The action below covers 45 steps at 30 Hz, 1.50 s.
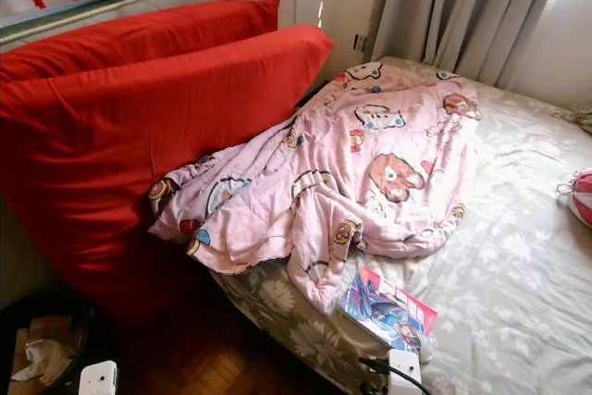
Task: Clean up the room
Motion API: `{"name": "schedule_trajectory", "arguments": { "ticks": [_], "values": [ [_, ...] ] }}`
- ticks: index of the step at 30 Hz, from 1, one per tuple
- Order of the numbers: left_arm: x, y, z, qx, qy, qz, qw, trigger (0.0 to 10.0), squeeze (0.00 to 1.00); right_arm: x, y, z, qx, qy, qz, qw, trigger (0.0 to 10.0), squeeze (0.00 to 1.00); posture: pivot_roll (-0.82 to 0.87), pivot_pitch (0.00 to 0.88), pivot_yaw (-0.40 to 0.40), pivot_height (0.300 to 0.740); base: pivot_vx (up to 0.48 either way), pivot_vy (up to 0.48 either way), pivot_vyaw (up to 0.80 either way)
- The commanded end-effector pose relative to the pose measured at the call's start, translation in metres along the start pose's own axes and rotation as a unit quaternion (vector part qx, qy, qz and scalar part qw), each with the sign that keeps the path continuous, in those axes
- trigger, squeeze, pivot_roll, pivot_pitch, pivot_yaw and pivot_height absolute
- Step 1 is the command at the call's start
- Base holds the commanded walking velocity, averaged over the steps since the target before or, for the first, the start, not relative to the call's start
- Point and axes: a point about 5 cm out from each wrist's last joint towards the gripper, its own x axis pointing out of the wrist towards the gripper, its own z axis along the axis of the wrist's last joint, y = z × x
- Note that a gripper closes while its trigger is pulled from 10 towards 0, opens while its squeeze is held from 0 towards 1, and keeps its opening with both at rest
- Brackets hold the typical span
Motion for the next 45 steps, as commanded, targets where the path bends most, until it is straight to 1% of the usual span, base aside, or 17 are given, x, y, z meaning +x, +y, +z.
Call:
{"name": "schedule_trajectory", "arguments": {
  "ticks": [1, 10, 16, 20, 26, 27, 29, 30, 31, 32, 33, 34, 35, 36, 37, 39, 45],
  "values": [
    [0.000, 0.000, -0.001, 0.003, 0.001, 0.000, 1.000, 10.0, 0.00, -0.001, -0.002, -0.005, -0.002, 0.010, -0.003, 1.000, 10.0, 0.00, 0.14, 0.000, -0.028, 0.740, 0.000, -0.480, -0.76],
    [0.003, 0.000, 0.009, -0.009, -0.011, -0.001, 1.000, 10.0, 0.00, 0.001, 0.004, 0.002, 0.012, -0.003, -0.003, 1.000, 10.0, 0.00, 0.13, 0.000, -0.012, 0.740, 0.000, -0.048, -0.76],
    [0.003, -0.002, 0.012, -0.011, -0.020, -0.003, 1.000, 10.0, 0.00, 0.002, 0.004, 0.006, 0.028, -0.021, -0.011, 0.999, 10.0, 0.00, 0.14, 0.000, -0.018, 0.740, 0.000, 0.000, 0.00],
    [0.004, -0.005, 0.019, -0.011, -0.042, -0.010, 0.999, 10.0, 0.00, 0.001, 0.003, 0.008, 0.022, -0.028, -0.009, 0.999, 10.0, 0.00, 0.14, 0.000, -0.023, 0.740, 0.000, 0.000, 0.00],
    [0.006, -0.013, 0.059, 0.003, -0.157, -0.020, 0.987, 10.0, 0.00, -0.002, -0.005, 0.014, 0.022, -0.075, -0.022, 0.997, 10.0, 0.00, 0.15, 0.000, -0.043, 0.740, 0.000, 0.000, 0.00],
    [0.006, -0.013, 0.059, 0.003, -0.157, -0.020, 0.987, 10.0, 0.00, -0.002, -0.005, 0.014, 0.022, -0.075, -0.022, 0.997, 10.0, 0.00, 0.15, 0.000, -0.043, 0.740, 0.000, 0.000, 0.00],
    [0.003, -0.017, 0.079, 0.014, -0.223, -0.025, 0.974, 10.0, 0.00, -0.004, -0.007, 0.018, 0.015, -0.103, -0.024, 0.994, 10.0, 0.00, 0.13, 0.000, -0.048, 0.740, 0.000, 0.000, 0.00],
    [0.003, -0.017, 0.079, 0.014, -0.223, -0.025, 0.974, 10.0, 0.00, -0.004, -0.007, 0.018, 0.015, -0.103, -0.024, 0.994, 10.0, 0.00, 0.13, 0.000, -0.048, 0.740, 0.000, 0.000, 0.00],
    [0.000, -0.020, 0.089, 0.020, -0.253, -0.030, 0.967, 10.0, 0.00, -0.004, -0.008, 0.019, 0.013, -0.113, -0.021, 0.993, 10.0, 0.00, 0.13, 0.000, -0.048, 0.740, 0.000, 0.000, 0.00],
    [-0.006, -0.028, 0.105, 0.026, -0.305, -0.044, 0.951, 10.0, 0.00, 0.000, 0.019, 0.101, -0.046, -0.223, 0.031, 0.973, 10.0, 0.00, 0.12, 0.000, -0.047, 0.740, 0.000, 0.000, 0.00],
    [-0.006, -0.028, 0.105, 0.026, -0.305, -0.044, 0.951, 10.0, 0.00, 0.000, 0.019, 0.101, -0.046, -0.223, 0.031, 0.973, 10.0, 0.00, 0.12, 0.000, -0.047, 0.740, 0.000, 0.000, 0.00],
    [-0.009, -0.031, 0.109, 0.029, -0.323, -0.051, 0.945, 10.0, 0.00, -0.002, 0.028, 0.126, -0.061, -0.258, 0.044, 0.963, 10.0, 0.00, 0.12, 0.000, -0.047, 0.740, 0.000, 0.000, 0.00],
    [-0.010, -0.033, 0.111, 0.030, -0.332, -0.055, 0.941, 10.0, 0.00, -0.004, 0.033, 0.138, -0.068, -0.277, 0.050, 0.957, 10.0, 0.00, 0.12, 0.000, -0.048, 0.740, 0.000, 0.000, 0.00],
    [-0.010, -0.033, 0.111, 0.030, -0.332, -0.055, 0.941, 10.0, 0.00, -0.004, 0.033, 0.138, -0.068, -0.277, 0.050, 0.957, 10.0, 0.00, 0.12, 0.000, -0.048, 0.740, 0.000, 0.000, 0.00],
    [-0.015, -0.037, 0.113, 0.044, -0.351, -0.058, 0.934, 10.0, 0.00, -0.007, 0.033, 0.144, -0.065, -0.298, 0.052, 0.951, 10.0, 0.00, 0.12, 0.000, -0.048, 0.740, 0.000, 0.000, 0.00],
    [-0.020, -0.037, 0.113, 0.049, -0.365, -0.055, 0.928, 10.0, 0.00, -0.010, 0.033, 0.148, -0.062, -0.319, 0.055, 0.944, 10.0, 0.00, 0.13, 0.000, -0.049, 0.740, 0.000, 0.000, 0.00],
    [-0.032, -0.037, 0.105, 0.055, -0.379, -0.066, 0.921, 10.0, 0.00, -0.016, 0.032, 0.150, -0.090, -0.349, 0.073, 0.930, 10.0, 0.00, 0.13, 0.000, -0.042, 0.740, 0.000, 0.000, 0.00]
  ]
}}
